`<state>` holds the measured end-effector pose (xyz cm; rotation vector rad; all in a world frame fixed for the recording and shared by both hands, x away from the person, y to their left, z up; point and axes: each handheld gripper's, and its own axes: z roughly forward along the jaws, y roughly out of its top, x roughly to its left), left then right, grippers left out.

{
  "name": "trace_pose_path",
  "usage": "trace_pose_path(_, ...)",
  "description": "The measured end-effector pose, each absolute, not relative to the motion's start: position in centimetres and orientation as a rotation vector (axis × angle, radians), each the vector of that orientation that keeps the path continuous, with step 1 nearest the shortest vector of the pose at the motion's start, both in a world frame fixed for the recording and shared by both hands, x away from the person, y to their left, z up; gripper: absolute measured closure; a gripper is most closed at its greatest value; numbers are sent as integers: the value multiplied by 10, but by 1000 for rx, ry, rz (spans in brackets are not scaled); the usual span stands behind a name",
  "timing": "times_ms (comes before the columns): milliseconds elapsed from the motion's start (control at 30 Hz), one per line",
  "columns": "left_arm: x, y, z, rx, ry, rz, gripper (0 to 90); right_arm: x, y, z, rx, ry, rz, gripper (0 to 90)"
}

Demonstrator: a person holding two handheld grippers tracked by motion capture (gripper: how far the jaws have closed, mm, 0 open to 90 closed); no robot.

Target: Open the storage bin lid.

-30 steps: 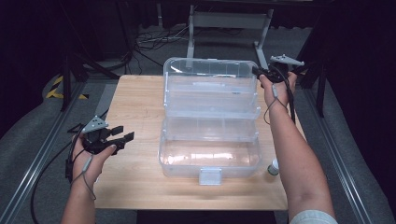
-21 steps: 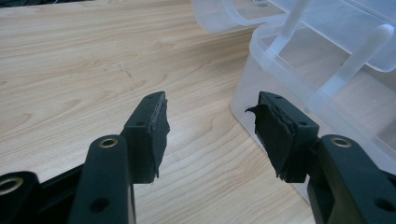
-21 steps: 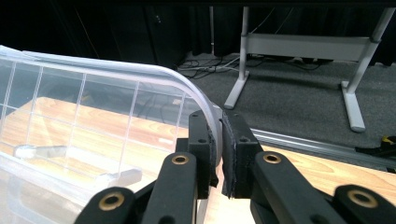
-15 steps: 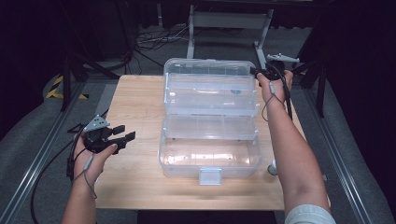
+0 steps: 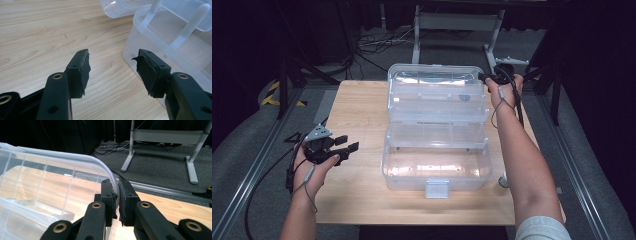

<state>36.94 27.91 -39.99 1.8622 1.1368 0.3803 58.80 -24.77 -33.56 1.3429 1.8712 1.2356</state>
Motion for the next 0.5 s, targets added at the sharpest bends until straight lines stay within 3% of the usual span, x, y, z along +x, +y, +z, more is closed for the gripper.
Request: trace_pose_path(500,371,276,-402,1884,1134,369,439,596,-248,-344,1358,1898,1221,835)
